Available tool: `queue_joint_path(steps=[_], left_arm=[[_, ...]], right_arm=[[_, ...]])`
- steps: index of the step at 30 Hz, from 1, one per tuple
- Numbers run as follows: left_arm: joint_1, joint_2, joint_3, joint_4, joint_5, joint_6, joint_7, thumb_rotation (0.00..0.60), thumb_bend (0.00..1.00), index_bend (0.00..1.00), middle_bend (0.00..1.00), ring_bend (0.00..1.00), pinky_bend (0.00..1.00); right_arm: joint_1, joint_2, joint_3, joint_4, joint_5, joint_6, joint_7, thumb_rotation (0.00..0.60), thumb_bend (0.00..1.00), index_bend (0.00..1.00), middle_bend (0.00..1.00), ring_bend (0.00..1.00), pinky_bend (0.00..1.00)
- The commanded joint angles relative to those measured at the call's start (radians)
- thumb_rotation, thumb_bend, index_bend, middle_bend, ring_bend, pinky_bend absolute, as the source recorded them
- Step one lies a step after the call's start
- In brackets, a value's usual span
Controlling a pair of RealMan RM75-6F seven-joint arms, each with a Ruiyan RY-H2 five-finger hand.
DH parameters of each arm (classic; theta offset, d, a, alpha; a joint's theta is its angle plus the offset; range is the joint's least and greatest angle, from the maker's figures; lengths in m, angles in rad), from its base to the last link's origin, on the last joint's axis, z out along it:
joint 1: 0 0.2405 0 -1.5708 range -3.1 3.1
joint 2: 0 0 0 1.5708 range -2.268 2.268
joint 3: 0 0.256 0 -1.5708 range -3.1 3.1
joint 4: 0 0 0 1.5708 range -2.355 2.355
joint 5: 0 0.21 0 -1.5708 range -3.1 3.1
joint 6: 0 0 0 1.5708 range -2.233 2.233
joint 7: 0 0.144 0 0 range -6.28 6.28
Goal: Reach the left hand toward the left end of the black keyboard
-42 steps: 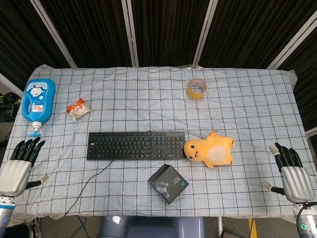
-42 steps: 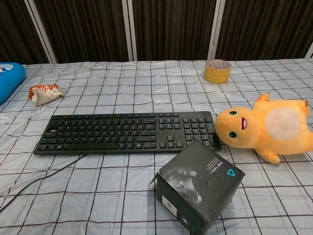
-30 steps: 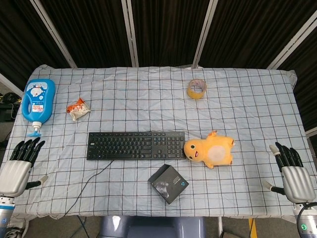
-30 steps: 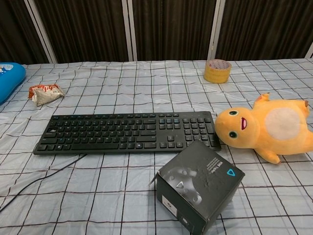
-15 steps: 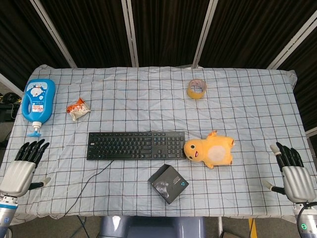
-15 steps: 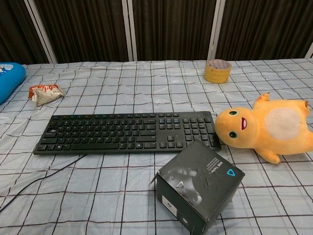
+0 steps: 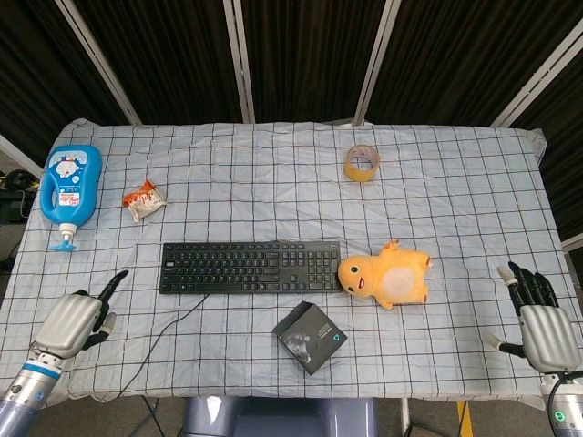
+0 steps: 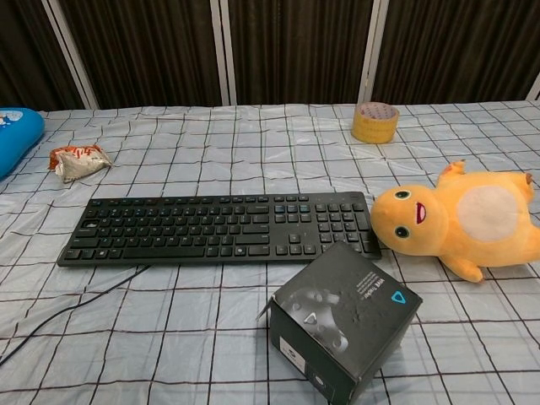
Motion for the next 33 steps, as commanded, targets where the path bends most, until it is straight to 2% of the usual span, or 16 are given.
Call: queue_joint_path(steps=[1,5,10,17,24,33], left_arm=[[-0.055,0.006,-0.001,-0.067,-0.076,-0.097,0.081,0.6,0.68,0.0,0.87,0.79,0.56],[-0.091,-0.001,-0.001,-0.105,-0.154,-0.166,0.159,0.6,0.76,0.0,0.89,0.8,0.57],[-0.157,-0.013,-0.014,-0.154,-0.33,-0.253,0.269,0.6,0.87,0.0,0.9,0.82,0.58],[-0.254,-0.04,-0.029,-0.161,-0.567,-0.277,0.421,0.6,0.91,0.02,0.9,0.82,0.58],[-0.333,-0.081,-0.043,-0.124,-0.75,-0.265,0.483,0.6,0.91,0.02,0.9,0.82,0.58],[-0.398,-0.137,-0.038,-0.068,-0.86,-0.26,0.5,0.6,0.91,0.03,0.9,0.82,0.58]], right_arm=[[0.0,0.001,0.0,-0.001,0.0,-0.001,0.001,0.6,0.07,0.03,0.0,0.0,0.0],[0.0,0.001,0.001,-0.001,0.003,-0.003,0.005,0.6,0.08,0.03,0.0,0.0,0.0],[0.001,0.003,0.002,-0.003,0.006,-0.006,0.012,0.6,0.08,0.03,0.0,0.0,0.0],[0.001,0.005,0.002,-0.004,0.007,-0.008,0.017,0.6,0.08,0.03,0.0,0.0,0.0],[0.002,0.004,0.003,-0.005,0.005,-0.007,0.019,0.6,0.08,0.03,0.0,0.0,0.0],[0.001,0.003,0.004,0.001,0.004,-0.002,0.021,0.6,0.08,0.03,0.0,0.0,0.0]])
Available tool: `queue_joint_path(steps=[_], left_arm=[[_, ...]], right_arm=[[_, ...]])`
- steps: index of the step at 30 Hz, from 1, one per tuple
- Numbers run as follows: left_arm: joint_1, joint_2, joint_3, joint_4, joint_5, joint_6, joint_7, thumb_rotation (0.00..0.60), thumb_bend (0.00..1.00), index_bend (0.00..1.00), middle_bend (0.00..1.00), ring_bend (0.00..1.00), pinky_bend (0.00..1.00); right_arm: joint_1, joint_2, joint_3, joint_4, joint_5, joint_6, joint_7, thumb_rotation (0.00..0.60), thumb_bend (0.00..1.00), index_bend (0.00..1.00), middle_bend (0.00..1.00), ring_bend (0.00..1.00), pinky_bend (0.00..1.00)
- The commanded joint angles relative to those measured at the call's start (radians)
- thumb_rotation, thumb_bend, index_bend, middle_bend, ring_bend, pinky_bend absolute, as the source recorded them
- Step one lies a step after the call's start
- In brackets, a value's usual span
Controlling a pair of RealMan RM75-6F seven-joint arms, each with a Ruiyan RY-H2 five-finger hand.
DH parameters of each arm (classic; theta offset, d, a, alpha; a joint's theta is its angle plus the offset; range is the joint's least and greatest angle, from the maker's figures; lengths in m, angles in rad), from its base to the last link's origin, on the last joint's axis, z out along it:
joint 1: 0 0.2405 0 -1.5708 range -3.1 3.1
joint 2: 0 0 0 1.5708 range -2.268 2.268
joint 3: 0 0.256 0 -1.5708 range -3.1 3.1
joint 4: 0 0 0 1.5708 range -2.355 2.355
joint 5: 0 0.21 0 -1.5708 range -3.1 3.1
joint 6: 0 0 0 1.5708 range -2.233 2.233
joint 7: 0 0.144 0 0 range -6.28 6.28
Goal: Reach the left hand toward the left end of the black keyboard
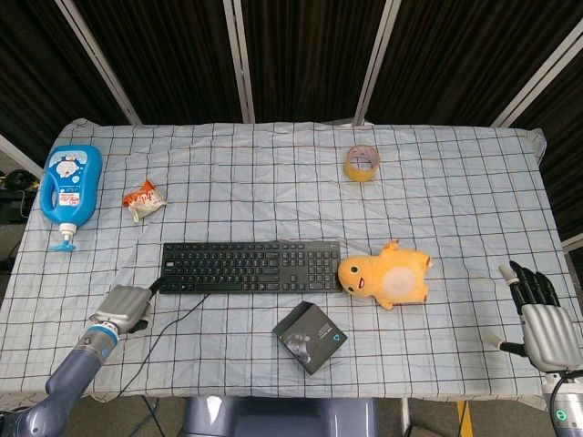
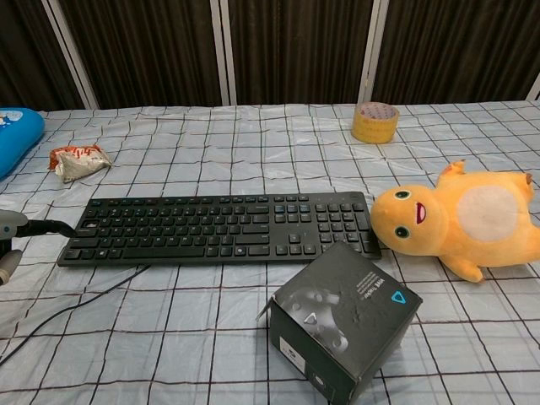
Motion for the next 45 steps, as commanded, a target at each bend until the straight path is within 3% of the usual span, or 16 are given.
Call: queue_joint_path(steps=[1,24,34,38,41,44,45], left_arm=[[-0.022,-0.02,0.004,0.022,-0.03,0.007,0.01,0.6,0.91,0.03,0.9,0.82,0.58],[-0.093,-0.081,0.054,0.054,-0.116,0.02,-0.004,0.6,0.91,0.05,0.9,0.82,0.58],[-0.1,-0.066,0.057,0.021,-0.079,0.05,-0.034,0.6,0.91,0.06,0.9,0.82,0.58],[-0.08,-0.041,0.041,-0.024,0.02,0.145,-0.052,0.6,0.91,0.08,0.88,0.8,0.57],[-0.048,-0.023,0.028,-0.056,0.116,0.223,-0.091,0.6,0.87,0.07,0.79,0.71,0.5],[0.017,0.006,0.031,-0.092,0.269,0.327,-0.171,0.6,0.71,0.02,0.52,0.47,0.36],[0.048,0.026,0.048,-0.099,0.334,0.367,-0.197,0.6,0.64,0.0,0.38,0.36,0.3]], right_arm=[[0.0,0.0,0.0,0.001,0.0,0.0,0.001,0.6,0.08,0.03,0.0,0.0,0.0],[-0.002,-0.002,0.0,0.002,-0.002,0.004,0.0,0.6,0.08,0.03,0.0,0.0,0.0],[-0.002,-0.002,0.0,0.002,-0.002,0.005,0.0,0.6,0.08,0.03,0.0,0.0,0.0],[-0.002,0.0,0.0,0.002,-0.002,0.003,0.0,0.6,0.08,0.03,0.0,0.0,0.0],[-0.002,0.0,0.0,0.002,-0.003,0.004,0.0,0.6,0.08,0.03,0.0,0.0,0.0],[-0.002,0.0,-0.001,0.002,-0.004,0.005,0.0,0.6,0.08,0.03,0.0,0.0,0.0],[-0.002,0.0,-0.001,0.002,-0.005,0.005,0.0,0.6,0.08,0.03,0.0,0.0,0.0]])
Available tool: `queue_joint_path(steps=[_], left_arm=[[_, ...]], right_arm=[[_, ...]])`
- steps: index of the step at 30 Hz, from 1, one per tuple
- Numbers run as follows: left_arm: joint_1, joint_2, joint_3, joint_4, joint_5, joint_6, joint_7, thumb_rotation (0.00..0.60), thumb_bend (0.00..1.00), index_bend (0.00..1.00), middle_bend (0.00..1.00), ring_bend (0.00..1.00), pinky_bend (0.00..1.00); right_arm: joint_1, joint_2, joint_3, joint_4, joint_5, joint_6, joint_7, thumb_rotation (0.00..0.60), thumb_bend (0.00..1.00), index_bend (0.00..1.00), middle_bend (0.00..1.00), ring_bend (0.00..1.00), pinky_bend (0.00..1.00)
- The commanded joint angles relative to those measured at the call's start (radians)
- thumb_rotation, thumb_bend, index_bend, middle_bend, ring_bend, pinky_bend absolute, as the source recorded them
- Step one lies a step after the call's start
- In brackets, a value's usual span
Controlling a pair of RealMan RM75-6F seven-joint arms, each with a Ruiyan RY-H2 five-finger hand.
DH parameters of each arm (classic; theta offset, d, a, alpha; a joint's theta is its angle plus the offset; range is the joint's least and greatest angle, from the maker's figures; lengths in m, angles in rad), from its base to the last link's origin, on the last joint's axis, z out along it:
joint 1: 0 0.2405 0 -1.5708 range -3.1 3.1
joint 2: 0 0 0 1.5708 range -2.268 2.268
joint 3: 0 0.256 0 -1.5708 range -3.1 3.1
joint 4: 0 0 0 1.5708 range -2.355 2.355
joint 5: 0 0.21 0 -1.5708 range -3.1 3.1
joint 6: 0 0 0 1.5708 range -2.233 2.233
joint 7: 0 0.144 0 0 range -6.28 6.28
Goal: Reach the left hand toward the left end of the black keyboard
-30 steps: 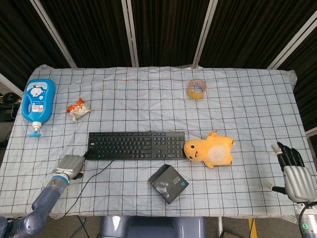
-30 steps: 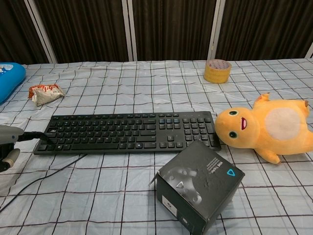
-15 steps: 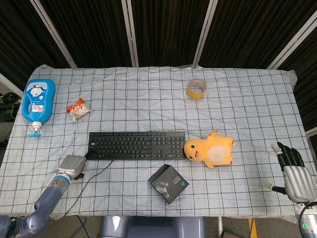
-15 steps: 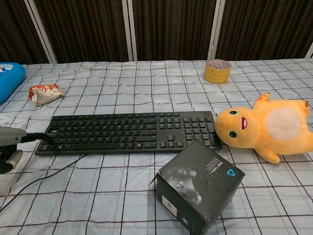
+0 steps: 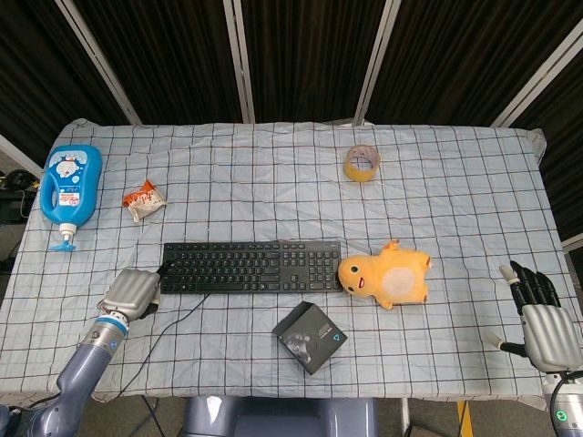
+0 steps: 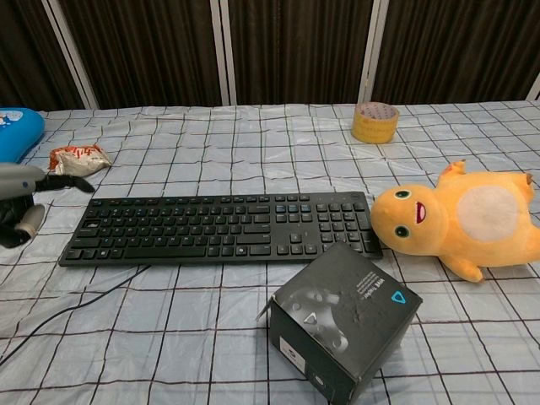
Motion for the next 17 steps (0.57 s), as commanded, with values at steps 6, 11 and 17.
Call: queue_joint_path(steps=[6,11,17], left_arm=[[0.22,0.113,0.087,-0.021,0.432,0.295,-0.215,0.6,0.26,0.0,0.0,0.0,0.0],[0.316,0.124,0.139,0.07,0.543,0.389,-0.307,0.6,0.03,0.0,0.0,0.0,0.0],[0.399,0.101,0.149,0.21,0.62,0.475,-0.408,0.6,0.02,0.0,0.0,0.0,0.0]], right_arm=[[-0.001,0.0,-0.002,0.0,-0.007,0.004,-0.001,0.6,0.08,0.03,0.0,0.0,0.0],[-0.001,-0.001,-0.003,0.002,-0.012,0.007,-0.007,0.6,0.08,0.03,0.0,0.0,0.0],[0.0,-0.005,-0.004,0.006,-0.02,0.009,-0.012,0.6,0.08,0.03,0.0,0.0,0.0]])
